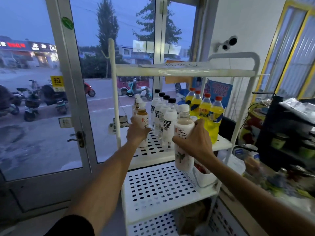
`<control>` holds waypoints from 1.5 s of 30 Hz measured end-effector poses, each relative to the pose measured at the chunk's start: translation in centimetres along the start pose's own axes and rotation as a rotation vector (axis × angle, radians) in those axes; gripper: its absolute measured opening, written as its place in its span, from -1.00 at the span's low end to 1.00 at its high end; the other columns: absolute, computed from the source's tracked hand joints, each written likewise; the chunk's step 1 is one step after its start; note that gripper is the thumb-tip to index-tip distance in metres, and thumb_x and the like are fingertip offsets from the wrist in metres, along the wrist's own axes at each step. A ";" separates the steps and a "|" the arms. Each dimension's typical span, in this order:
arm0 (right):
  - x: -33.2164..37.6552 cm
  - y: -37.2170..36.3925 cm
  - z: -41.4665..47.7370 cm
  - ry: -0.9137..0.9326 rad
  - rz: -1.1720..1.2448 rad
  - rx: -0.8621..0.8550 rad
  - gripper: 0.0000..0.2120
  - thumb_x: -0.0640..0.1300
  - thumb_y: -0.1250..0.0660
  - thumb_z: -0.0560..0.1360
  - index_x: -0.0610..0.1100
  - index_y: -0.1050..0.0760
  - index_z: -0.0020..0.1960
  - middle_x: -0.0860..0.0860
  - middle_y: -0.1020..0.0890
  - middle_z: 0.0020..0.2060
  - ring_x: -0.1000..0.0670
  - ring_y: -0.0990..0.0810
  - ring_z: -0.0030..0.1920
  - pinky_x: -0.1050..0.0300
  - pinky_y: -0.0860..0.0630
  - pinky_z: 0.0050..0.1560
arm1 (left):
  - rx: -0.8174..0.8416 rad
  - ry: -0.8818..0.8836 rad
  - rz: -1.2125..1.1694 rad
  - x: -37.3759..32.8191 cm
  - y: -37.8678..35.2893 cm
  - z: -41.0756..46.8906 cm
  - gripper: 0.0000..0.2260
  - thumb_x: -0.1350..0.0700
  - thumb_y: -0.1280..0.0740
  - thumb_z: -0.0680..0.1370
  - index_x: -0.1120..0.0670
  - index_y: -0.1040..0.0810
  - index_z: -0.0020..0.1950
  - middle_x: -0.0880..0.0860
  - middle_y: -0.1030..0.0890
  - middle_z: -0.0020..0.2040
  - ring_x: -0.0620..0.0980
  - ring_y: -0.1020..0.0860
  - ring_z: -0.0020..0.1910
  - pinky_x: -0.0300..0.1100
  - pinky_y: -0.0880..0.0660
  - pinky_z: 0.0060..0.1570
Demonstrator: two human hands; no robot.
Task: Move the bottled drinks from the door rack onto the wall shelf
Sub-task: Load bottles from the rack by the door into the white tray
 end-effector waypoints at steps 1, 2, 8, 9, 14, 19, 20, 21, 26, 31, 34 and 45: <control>-0.3 0.6 0.0 -0.009 -0.023 -0.007 -0.34 0.05 -0.57 0.22 -0.04 -0.20 0.08 0.06 -0.53 -0.12 0.00 -0.56 -0.17 0.15 -0.46 -0.30 | 0.004 0.015 -0.009 0.2 -0.1 0.3 -0.26 -0.03 -0.51 0.42 0.11 -0.17 0.44 0.15 -0.49 0.29 0.18 -0.50 0.24 0.03 -0.47 0.12; -0.7 1.1 -0.1 -0.021 -0.046 -0.012 -0.35 0.05 -0.57 0.23 -0.05 -0.20 0.07 0.08 -0.51 -0.15 0.01 -0.54 -0.20 0.19 -0.40 -0.35 | 0.013 0.029 -0.014 0.2 -0.1 0.6 -0.29 -0.02 -0.50 0.44 0.13 -0.18 0.43 0.16 -0.49 0.29 0.18 -0.50 0.25 0.03 -0.46 0.12; -2.3 2.3 -0.2 -0.069 -0.098 -0.024 -0.36 0.08 -0.58 0.26 -0.05 -0.20 0.05 0.13 -0.45 -0.20 0.04 -0.49 -0.25 0.21 -0.34 -0.39 | 0.040 0.006 -0.040 0.7 0.1 1.1 -0.38 0.05 -0.46 0.49 0.20 -0.21 0.39 0.20 -0.48 0.31 0.23 -0.49 0.26 0.02 -0.43 0.07; -2.4 2.2 -0.2 -0.076 -0.097 -0.028 -0.36 0.08 -0.58 0.26 -0.05 -0.20 0.05 0.10 -0.47 -0.18 0.03 -0.50 -0.23 0.20 -0.36 -0.36 | 0.018 0.009 -0.060 1.0 0.0 1.0 -0.38 0.06 -0.46 0.49 0.21 -0.21 0.39 0.21 -0.50 0.29 0.24 -0.50 0.24 0.01 -0.43 0.03; -2.3 1.3 0.0 -0.101 -0.093 -0.027 -0.36 0.08 -0.58 0.25 -0.08 -0.21 0.05 0.05 -0.51 -0.15 -0.03 -0.53 -0.21 0.10 -0.43 -0.28 | -0.105 0.028 -0.114 1.9 -0.1 -0.8 -0.38 0.01 -0.43 0.50 0.19 -0.23 0.43 0.18 -0.56 0.22 0.20 -0.56 0.13 -0.02 -0.49 -0.07; -1.7 0.0 0.0 -0.100 -0.080 -0.024 -0.36 0.07 -0.57 0.24 -0.07 -0.20 0.05 0.02 -0.55 -0.11 -0.06 -0.57 -0.16 0.08 -0.46 -0.26 | -0.186 -0.015 -0.049 1.6 0.7 -4.7 -0.34 -0.05 -0.42 0.50 0.20 -0.16 0.41 0.16 -0.53 0.25 0.22 -0.55 0.16 0.05 -0.49 -0.01; -1.6 -0.2 0.0 -0.095 -0.077 -0.025 -0.35 0.08 -0.57 0.24 -0.07 -0.20 0.06 0.02 -0.55 -0.11 -0.06 -0.57 -0.17 0.08 -0.48 -0.25 | -0.202 -0.059 -0.025 1.6 0.8 -5.5 -0.34 -0.07 -0.43 0.50 0.21 -0.17 0.40 0.17 -0.52 0.25 0.23 -0.55 0.17 0.07 -0.50 -0.02; -1.5 -0.3 0.0 -0.093 -0.076 -0.026 -0.35 0.08 -0.57 0.24 -0.07 -0.21 0.06 0.02 -0.56 -0.11 -0.06 -0.58 -0.17 0.06 -0.50 -0.24 | -0.218 -0.108 -0.010 1.5 0.9 -6.3 -0.34 -0.08 -0.43 0.49 0.21 -0.20 0.38 0.17 -0.52 0.25 0.23 -0.55 0.16 0.08 -0.51 -0.02; -1.2 -0.5 -0.1 -0.107 -0.067 -0.048 -0.36 0.07 -0.57 0.24 -0.05 -0.22 0.08 0.02 -0.56 -0.10 -0.05 -0.59 -0.14 0.01 -0.56 -0.20 | -0.177 -0.306 0.015 0.5 1.0 -9.7 -0.39 -0.15 -0.44 0.44 0.17 -0.27 0.27 0.14 -0.56 0.13 0.17 -0.60 -0.01 0.02 -0.56 -0.12; -2.4 0.8 -0.7 -0.187 -0.072 -0.092 -0.35 0.09 -0.58 0.25 -0.09 -0.25 0.11 -0.03 -0.58 -0.10 -0.09 -0.59 -0.13 0.03 -0.51 -0.23 | -0.042 -0.385 0.068 -1.1 -0.5 -12.3 -0.39 -0.23 -0.46 0.37 0.08 -0.27 0.19 0.09 -0.58 0.09 0.14 -0.62 -0.04 0.03 -0.59 -0.13; -3.7 2.1 -1.7 -0.217 -0.101 -0.128 -0.36 0.09 -0.57 0.25 -0.07 -0.24 0.09 -0.04 -0.58 -0.08 -0.08 -0.57 -0.13 0.04 -0.49 -0.22 | 0.014 -0.395 0.051 -2.6 -2.5 -14.1 -0.40 -0.18 -0.46 0.38 0.11 -0.28 0.20 0.12 -0.57 0.14 0.16 -0.61 0.01 0.01 -0.57 -0.11; -9.9 10.3 -7.4 -0.426 -0.231 -0.248 -0.31 0.20 -0.52 0.20 -0.04 -0.26 0.14 -0.01 -0.60 -0.07 -0.12 -0.60 -0.05 -0.08 -0.58 -0.06 | 0.260 -0.432 -0.068 -6.8 -11.5 -20.9 -0.42 -0.14 -0.44 0.43 0.15 -0.27 0.23 0.15 -0.54 0.20 0.20 -0.56 0.15 0.00 -0.48 -0.03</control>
Point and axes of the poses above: each hand's wrist, its own z-axis towards the middle knuckle, its own y-axis out of the back of the hand, x = y × z, the point moved 2 cm from there along z, towards the middle knuckle
